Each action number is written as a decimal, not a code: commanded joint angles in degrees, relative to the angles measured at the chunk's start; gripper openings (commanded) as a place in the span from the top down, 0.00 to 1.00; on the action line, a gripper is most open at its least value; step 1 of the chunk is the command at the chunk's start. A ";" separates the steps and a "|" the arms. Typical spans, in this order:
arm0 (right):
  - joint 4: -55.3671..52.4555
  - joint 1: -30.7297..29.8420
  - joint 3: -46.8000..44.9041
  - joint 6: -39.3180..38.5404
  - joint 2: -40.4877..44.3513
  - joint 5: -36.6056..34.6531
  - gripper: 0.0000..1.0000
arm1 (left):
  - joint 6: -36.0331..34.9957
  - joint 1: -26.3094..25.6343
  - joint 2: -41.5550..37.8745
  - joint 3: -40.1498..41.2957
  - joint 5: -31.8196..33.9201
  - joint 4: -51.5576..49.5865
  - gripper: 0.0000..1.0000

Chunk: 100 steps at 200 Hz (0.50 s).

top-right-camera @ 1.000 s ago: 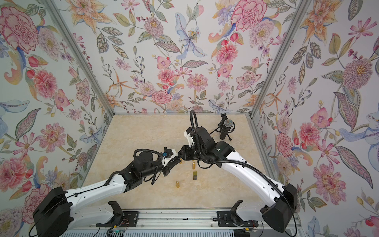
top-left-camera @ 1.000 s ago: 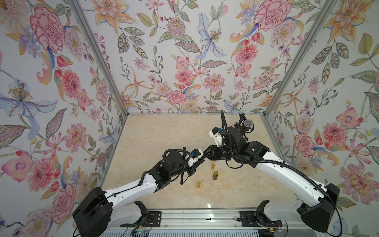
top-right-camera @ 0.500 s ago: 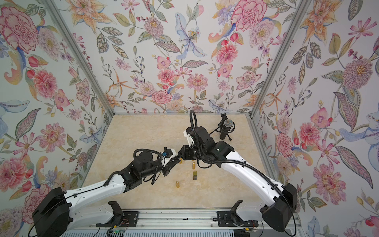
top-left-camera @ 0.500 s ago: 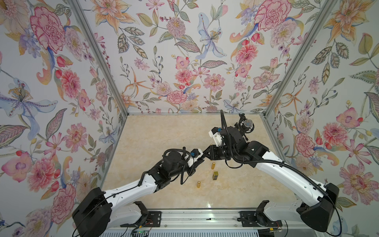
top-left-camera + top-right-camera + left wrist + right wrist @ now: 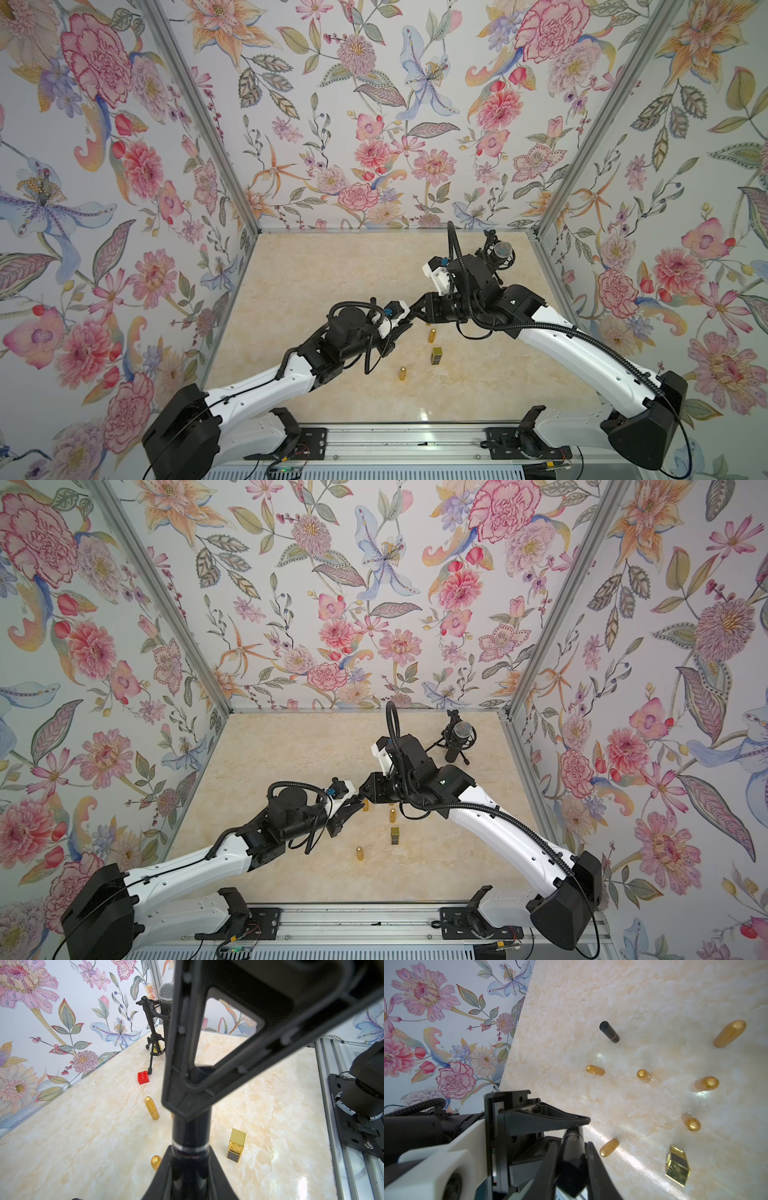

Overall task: Open the lipstick cap
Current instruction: Open the cover of the lipstick.

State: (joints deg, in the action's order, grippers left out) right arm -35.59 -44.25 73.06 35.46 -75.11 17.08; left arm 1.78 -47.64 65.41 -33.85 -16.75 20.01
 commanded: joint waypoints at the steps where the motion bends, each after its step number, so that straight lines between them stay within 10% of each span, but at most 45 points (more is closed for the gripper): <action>1: -0.15 1.84 2.19 0.92 1.85 -1.05 0.78 | 1.06 0.45 -1.45 0.75 3.89 -4.50 0.96; 100: -0.08 4.91 3.07 2.03 3.61 1.52 0.79 | 1.38 0.44 -4.08 2.18 6.38 -8.22 0.98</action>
State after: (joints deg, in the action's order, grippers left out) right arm -35.00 -41.41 73.95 36.47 -74.46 20.40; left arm 2.11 -47.62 63.00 -33.23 -14.17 16.95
